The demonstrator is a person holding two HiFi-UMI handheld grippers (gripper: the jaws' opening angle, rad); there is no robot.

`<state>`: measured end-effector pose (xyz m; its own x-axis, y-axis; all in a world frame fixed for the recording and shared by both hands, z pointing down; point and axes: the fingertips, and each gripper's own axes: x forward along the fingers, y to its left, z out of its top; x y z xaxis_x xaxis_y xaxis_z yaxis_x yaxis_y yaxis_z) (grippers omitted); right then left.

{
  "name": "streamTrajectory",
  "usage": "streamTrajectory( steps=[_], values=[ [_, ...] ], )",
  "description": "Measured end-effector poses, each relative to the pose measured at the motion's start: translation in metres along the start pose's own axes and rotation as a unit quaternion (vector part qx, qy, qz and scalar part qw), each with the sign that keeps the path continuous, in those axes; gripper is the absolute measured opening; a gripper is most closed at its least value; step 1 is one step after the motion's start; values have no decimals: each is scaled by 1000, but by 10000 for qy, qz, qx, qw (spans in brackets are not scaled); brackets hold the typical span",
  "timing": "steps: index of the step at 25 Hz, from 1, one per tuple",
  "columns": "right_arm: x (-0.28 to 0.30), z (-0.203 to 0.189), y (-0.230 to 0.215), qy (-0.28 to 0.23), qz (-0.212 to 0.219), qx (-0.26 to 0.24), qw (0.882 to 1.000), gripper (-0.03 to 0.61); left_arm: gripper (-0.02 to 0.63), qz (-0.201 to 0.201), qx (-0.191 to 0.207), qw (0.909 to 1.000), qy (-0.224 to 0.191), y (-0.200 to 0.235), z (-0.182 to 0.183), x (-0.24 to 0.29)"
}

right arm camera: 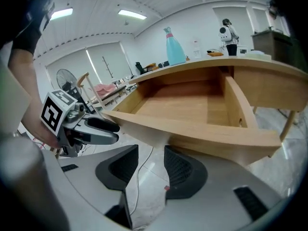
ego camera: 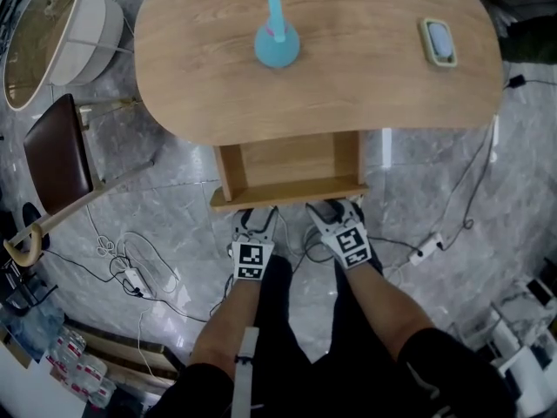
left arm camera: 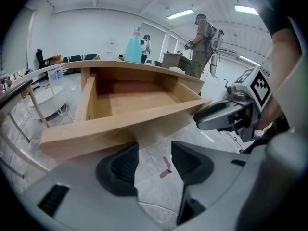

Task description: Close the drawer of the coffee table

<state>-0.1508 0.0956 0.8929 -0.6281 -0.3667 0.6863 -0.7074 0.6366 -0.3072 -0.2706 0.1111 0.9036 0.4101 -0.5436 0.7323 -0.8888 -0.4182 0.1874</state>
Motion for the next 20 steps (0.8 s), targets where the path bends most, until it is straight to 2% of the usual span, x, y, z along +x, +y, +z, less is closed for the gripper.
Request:
streamTrajectory(
  steps=[5, 9, 16, 20],
  values=[
    [-7, 8, 2, 85, 59, 352, 9993, 161, 195, 76, -313, 9995, -74, 1, 8, -3],
    [-12, 22, -1, -7, 53, 221, 9997, 161, 195, 103, -199, 9994, -272, 2, 26, -9],
    [-14, 64, -21, -518, -140, 18, 9986, 161, 189, 225, -194, 9971, -706, 20, 70, -3],
    [-3, 86, -36, -680, -136, -131, 9975, 161, 189, 285, -58, 9956, -896, 31, 92, 6]
  ],
)
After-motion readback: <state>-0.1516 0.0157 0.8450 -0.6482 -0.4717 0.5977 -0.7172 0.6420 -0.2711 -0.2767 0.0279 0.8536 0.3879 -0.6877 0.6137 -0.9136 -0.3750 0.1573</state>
